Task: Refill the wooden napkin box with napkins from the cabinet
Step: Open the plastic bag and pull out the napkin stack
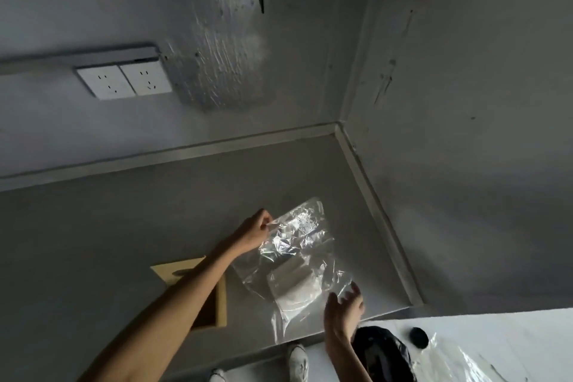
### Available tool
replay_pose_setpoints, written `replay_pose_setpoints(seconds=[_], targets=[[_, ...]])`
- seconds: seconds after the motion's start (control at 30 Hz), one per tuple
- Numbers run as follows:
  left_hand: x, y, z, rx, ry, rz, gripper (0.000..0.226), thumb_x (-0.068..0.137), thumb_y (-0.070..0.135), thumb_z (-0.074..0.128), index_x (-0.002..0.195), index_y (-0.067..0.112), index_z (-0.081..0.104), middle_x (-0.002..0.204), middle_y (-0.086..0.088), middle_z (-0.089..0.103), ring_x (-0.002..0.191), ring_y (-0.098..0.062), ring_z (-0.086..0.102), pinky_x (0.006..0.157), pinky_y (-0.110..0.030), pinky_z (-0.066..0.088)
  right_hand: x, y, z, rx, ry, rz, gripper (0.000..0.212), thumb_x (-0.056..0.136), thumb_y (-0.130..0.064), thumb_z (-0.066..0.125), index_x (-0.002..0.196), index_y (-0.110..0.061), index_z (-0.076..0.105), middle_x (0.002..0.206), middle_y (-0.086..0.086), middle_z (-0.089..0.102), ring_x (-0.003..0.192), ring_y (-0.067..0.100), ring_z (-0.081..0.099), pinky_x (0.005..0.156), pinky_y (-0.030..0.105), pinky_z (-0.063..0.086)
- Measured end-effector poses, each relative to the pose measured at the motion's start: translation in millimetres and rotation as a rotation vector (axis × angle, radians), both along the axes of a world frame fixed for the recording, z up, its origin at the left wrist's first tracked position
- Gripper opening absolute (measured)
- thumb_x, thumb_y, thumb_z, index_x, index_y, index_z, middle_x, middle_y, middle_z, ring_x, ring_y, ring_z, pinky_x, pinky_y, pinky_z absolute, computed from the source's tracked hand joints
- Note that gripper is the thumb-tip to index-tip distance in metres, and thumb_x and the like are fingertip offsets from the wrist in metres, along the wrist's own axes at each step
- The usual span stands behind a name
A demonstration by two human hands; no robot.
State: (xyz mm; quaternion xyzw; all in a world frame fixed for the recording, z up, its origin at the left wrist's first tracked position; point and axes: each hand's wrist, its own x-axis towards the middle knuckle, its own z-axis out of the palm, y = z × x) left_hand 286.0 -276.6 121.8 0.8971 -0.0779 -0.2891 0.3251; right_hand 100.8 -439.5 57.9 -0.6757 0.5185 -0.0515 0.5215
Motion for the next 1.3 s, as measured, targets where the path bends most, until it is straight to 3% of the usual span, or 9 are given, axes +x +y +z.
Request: replay_pose_setpoints(seconds=[0.13,0.33,0.43,0.53,0.67,0.8,0.97,1.13,1.3], targets=[[-5,-2,25,-0.102,0.036,-0.072,0.022,0.097,0.013,0.041,0.117,0.014,0.049,0.096,-0.001,0.056,0.078,-0.014,0.053,0.063,-0.025,0.043,33,-6,30,-0.006,-0.311,0.225,0.032,0.088,-0.005,0.06,0.104,-0.032,0.065,0.102,0.003,0.072,0.093,0.027,0.068,0.076,0.04,0.058],[-13,-2,50,-0.081,-0.051,-0.279,0.036,0.091,0.041,0.059,0.119,0.02,0.054,0.096,0.005,0.058,0.084,-0.011,0.058,0.075,-0.023,0.047,108,-48,35,-0.183,-0.319,0.581,0.083,0.072,-0.016,0.081,0.143,-0.017,0.038,0.141,-0.003,0.042,0.131,0.016,0.035,0.103,0.03,0.033],[-9,22,50,-0.007,0.016,-0.196,0.059,0.079,0.054,0.067,0.127,0.025,0.049,0.106,0.001,0.059,0.095,-0.016,0.058,0.08,-0.03,0.046,129,-70,27,0.025,-0.26,0.623,0.032,0.061,-0.024,0.077,0.091,-0.023,0.066,0.099,0.008,0.068,0.108,0.038,0.062,0.076,0.016,0.049],[-14,59,37,0.08,0.104,-0.097,0.072,0.072,0.054,0.074,0.131,0.024,0.046,0.12,0.001,0.057,0.102,-0.014,0.056,0.079,-0.024,0.045,128,-87,31,-0.009,-0.302,0.653,0.018,0.073,-0.02,0.08,0.081,-0.023,0.065,0.093,0.008,0.071,0.093,0.028,0.067,0.075,0.02,0.051],[-30,73,27,0.111,0.1,-0.132,0.031,0.078,0.02,0.074,0.106,0.022,0.06,0.1,0.004,0.064,0.081,-0.007,0.059,0.066,-0.015,0.046,119,-104,47,-0.015,-0.289,0.767,0.017,0.081,-0.004,0.073,0.078,-0.017,0.062,0.073,-0.006,0.069,0.08,0.012,0.063,0.066,0.012,0.046],[-28,82,32,0.128,-0.148,-0.135,0.018,0.08,0.015,0.062,0.079,0.032,0.061,0.092,0.008,0.068,0.088,-0.013,0.065,0.082,-0.034,0.054,114,-105,67,0.027,-0.304,0.859,0.02,0.083,0.004,0.068,0.081,-0.013,0.058,0.077,-0.004,0.068,0.076,0.002,0.064,0.064,0.007,0.047],[-36,90,56,-0.227,-0.077,0.101,0.008,0.088,0.027,0.065,0.096,0.025,0.066,0.098,0.005,0.071,0.094,-0.008,0.066,0.083,-0.027,0.052,119,-114,77,0.008,-0.374,0.783,0.01,0.083,0.006,0.067,0.085,0.004,0.058,0.074,0.006,0.063,0.062,-0.004,0.06,0.062,0.008,0.047],[-24,83,24,-0.334,0.033,0.306,0.063,0.068,0.049,0.08,0.116,0.018,0.055,0.109,-0.001,0.066,0.103,-0.017,0.063,0.088,-0.029,0.051,143,-125,30,-0.034,-0.286,0.6,0.017,0.077,-0.012,0.074,0.091,-0.004,0.067,0.065,0.002,0.064,0.056,0.01,0.057,0.051,0.02,0.046],[-2,58,1,-0.233,-0.036,0.343,0.036,0.073,0.011,0.078,0.101,0.015,0.057,0.093,0.0,0.066,0.093,-0.019,0.065,0.084,-0.037,0.052,165,-115,26,-0.241,-0.222,0.508,0.012,0.073,-0.028,0.055,0.078,-0.018,0.058,0.079,0.0,0.061,0.073,0.016,0.056,0.056,0.023,0.038]])
